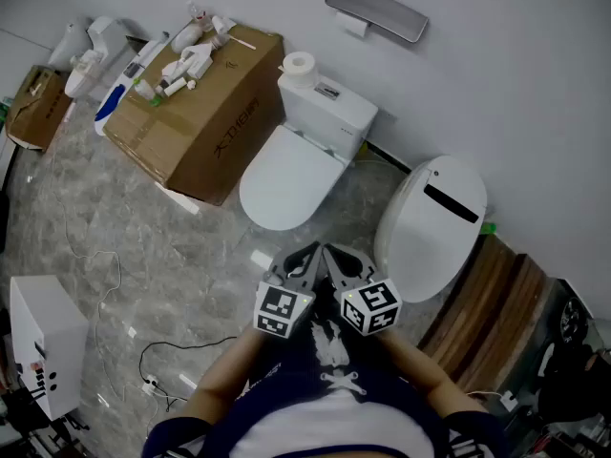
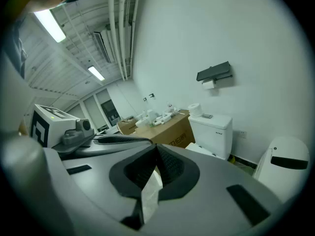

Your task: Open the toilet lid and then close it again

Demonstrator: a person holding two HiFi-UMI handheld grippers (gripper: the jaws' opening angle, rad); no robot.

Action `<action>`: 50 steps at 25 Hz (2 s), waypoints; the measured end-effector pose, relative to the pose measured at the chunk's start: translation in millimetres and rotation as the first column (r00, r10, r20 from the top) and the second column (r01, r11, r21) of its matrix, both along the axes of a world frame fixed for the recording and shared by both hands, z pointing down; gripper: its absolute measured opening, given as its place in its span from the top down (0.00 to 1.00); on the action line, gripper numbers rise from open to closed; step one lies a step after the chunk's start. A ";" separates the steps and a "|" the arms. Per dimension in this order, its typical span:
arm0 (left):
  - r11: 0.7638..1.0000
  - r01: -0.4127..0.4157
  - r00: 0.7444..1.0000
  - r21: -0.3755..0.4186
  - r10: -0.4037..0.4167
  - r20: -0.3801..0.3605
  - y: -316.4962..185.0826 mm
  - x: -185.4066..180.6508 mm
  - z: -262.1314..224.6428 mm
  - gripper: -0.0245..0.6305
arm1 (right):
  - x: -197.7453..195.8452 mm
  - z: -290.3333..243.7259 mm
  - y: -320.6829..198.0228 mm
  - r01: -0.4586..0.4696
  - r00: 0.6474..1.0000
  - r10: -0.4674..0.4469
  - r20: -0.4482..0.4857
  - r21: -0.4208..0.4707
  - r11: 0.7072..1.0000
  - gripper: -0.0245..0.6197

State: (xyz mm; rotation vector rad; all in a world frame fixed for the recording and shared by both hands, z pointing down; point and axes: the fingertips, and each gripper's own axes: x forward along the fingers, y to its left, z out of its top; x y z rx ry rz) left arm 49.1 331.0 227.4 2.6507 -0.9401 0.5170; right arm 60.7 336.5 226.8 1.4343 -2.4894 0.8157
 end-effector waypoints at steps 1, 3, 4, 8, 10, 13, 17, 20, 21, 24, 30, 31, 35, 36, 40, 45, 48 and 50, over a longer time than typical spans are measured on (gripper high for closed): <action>1.000 0.004 1.000 -0.011 -0.004 -0.003 0.3 -1.1 1.4 0.96 | -1.1 1.1 0.4 0.005 1.000 -0.005 -0.003 -0.004 1.000 0.95; 0.999 0.010 1.000 -0.030 -0.010 -0.006 0.2 -3.3 4.3 0.96 | -3.5 3.3 0.5 0.014 1.000 -0.014 -0.007 -0.013 1.000 0.95; 0.999 0.011 1.000 -0.037 -0.011 -0.006 -0.4 -4.4 5.9 0.96 | -4.6 4.5 -0.1 0.019 1.000 -0.019 -0.009 -0.017 1.000 0.95; 0.999 0.002 1.000 -0.047 -0.002 -0.002 -6.4 -6.6 11.1 0.96 | -7.2 9.1 -6.0 0.031 1.000 -0.031 0.001 -0.027 0.999 0.95; 0.999 0.002 1.000 -0.046 -0.002 0.000 -9.9 -7.7 12.2 0.96 | -8.2 12.3 -9.2 0.034 0.999 -0.033 0.005 -0.037 0.999 0.95; 0.998 0.014 1.000 -0.053 -0.014 -0.001 -16.1 -13.0 14.9 0.96 | -12.6 20.7 -16.0 0.039 0.999 -0.040 -0.016 -0.066 0.997 0.95; 0.997 0.025 1.000 -0.078 -0.025 0.000 -22.5 -30.1 25.2 0.96 | -27.0 29.8 -25.8 0.051 0.999 -0.052 -0.012 -0.110 0.993 0.95; 0.995 0.019 1.000 -0.099 -0.019 0.004 -26.8 -43.8 38.1 0.96 | -34.1 42.3 -32.3 0.043 0.999 -0.048 -0.024 -0.146 0.988 0.95; 0.994 0.014 1.000 -0.107 -0.013 0.007 -28.8 -47.5 43.4 0.96 | -35.4 47.6 -34.3 0.039 0.999 -0.043 -0.026 -0.159 0.986 0.95; 0.992 -0.009 1.000 -0.124 0.013 0.028 -41.4 -53.7 62.3 0.96 | -36.2 64.5 -46.5 0.017 1.000 -0.022 -0.022 -0.190 0.982 0.95; 0.981 0.005 1.000 -0.196 0.001 0.028 -56.8 -47.5 93.6 0.96 | -32.1 100.0 -55.9 0.018 0.999 -0.027 -0.033 -0.258 0.966 0.95; 0.977 0.017 1.000 -0.210 -0.011 0.030 -60.3 -45.7 98.0 0.96 | -30.6 104.2 -58.3 0.023 0.999 -0.033 -0.034 -0.265 0.964 0.95; 0.964 0.055 0.998 -0.260 -0.045 0.045 -77.0 -37.4 118.0 0.96 | -27.2 119.0 -74.4 0.072 0.996 -0.085 -0.041 -0.250 0.966 0.95; 0.960 0.065 0.997 -0.272 -0.053 0.050 -80.3 -35.6 124.1 0.96 | -27.1 124.8 -78.2 0.086 0.993 -0.104 -0.059 -0.249 0.965 0.95; 0.945 0.137 0.989 -0.298 -0.114 0.091 -99.0 -30.5 153.2 0.96 | -27.3 150.2 -98.6 0.163 0.968 -0.204 -0.143 -0.254 0.953 0.95; 0.907 0.216 0.976 -0.362 -0.195 0.096 -110.6 -19.7 191.8 0.96 | -20.8 167.1 -118.2 0.303 0.927 -0.349 -0.138 -0.276 0.912 0.95; 0.880 0.278 0.960 -0.385 -0.268 0.081 -120.9 -22.2 206.8 0.96 | -13.3 180.8 -131.1 0.340 0.910 -0.390 -0.143 -0.284 0.897 0.95; 0.856 0.321 0.945 -0.405 -0.320 0.073 -127.9 -26.9 220.5 0.96 | -7.6 194.2 -141.4 0.335 0.909 -0.391 -0.149 -0.301 0.893 0.95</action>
